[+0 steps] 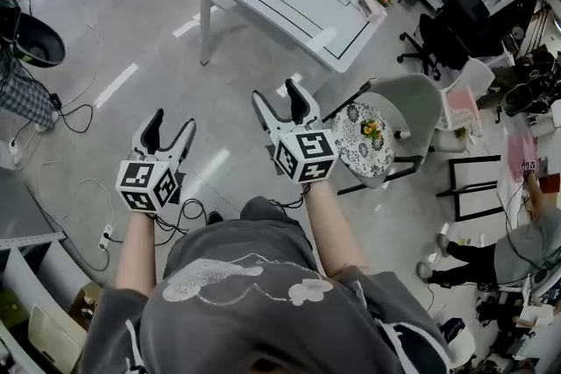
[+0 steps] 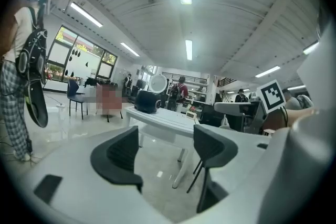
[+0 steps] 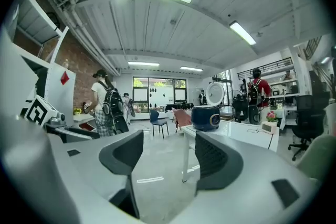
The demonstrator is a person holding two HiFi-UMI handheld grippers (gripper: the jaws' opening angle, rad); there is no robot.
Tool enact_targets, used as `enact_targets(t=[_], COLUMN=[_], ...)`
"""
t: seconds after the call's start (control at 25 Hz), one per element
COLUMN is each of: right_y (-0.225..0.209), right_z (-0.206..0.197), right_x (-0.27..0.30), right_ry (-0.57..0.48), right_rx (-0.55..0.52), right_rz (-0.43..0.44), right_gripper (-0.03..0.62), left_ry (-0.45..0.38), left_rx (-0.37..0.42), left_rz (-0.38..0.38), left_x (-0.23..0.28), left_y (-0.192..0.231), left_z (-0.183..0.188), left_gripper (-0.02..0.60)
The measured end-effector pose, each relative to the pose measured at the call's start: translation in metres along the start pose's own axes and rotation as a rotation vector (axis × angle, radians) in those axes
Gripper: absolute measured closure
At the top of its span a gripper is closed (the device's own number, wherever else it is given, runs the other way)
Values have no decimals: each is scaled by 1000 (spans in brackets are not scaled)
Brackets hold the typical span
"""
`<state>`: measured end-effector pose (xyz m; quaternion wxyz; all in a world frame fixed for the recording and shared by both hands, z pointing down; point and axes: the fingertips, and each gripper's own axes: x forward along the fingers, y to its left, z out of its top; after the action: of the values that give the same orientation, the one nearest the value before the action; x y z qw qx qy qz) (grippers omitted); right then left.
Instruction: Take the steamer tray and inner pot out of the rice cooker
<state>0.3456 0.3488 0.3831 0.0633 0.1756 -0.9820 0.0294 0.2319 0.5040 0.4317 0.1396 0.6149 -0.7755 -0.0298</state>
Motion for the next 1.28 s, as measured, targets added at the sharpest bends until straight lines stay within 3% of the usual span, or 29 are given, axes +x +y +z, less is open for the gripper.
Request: enact_targets(t=[0.16,0.32,0.52,1.28], right_y=[-7,-30,-62,-254], right_z=[-6,-19,-33,-3], right_x=[4,15,53,289], right_ry=[29,65,83,91], right_rx=[9,33,67,93], right_rz=[-39,-61,-55,81], right_gripper=[275,273,273,273], left_ry=[8,35,44,75], left_rx=[-27,-63,-54,-25], left_rz=[16,29,42,168], left_x=[9,27,62,322], left_y=[12,24,40,106], left_z=[-4,-10,-7,53], left_gripper=[204,196,196,181])
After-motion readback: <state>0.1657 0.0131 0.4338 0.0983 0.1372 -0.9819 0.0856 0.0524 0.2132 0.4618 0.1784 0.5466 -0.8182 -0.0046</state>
